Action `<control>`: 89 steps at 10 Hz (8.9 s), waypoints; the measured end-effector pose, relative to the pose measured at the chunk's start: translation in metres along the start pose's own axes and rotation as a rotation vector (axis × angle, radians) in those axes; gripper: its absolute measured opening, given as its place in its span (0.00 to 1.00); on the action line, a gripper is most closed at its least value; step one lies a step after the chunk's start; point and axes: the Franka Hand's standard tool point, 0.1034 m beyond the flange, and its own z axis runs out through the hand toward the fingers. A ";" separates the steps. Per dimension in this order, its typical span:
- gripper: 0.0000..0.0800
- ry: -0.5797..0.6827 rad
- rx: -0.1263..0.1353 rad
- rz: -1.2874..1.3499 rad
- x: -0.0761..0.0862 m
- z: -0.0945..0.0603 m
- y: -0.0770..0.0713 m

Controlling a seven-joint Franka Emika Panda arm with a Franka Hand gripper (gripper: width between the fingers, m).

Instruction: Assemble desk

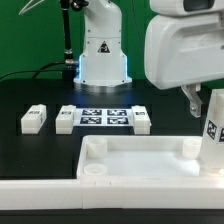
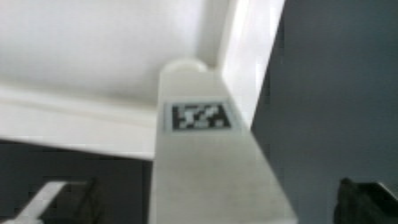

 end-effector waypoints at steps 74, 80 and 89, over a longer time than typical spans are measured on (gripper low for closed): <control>0.38 0.108 0.182 1.717 -0.014 0.013 0.007; 0.80 0.143 0.120 1.146 -0.016 0.010 0.000; 0.66 0.129 0.011 0.375 -0.018 0.007 0.006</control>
Offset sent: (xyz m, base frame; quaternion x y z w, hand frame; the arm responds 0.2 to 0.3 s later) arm 0.0000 0.0000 0.0000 0.0000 0.0000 0.1938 0.9810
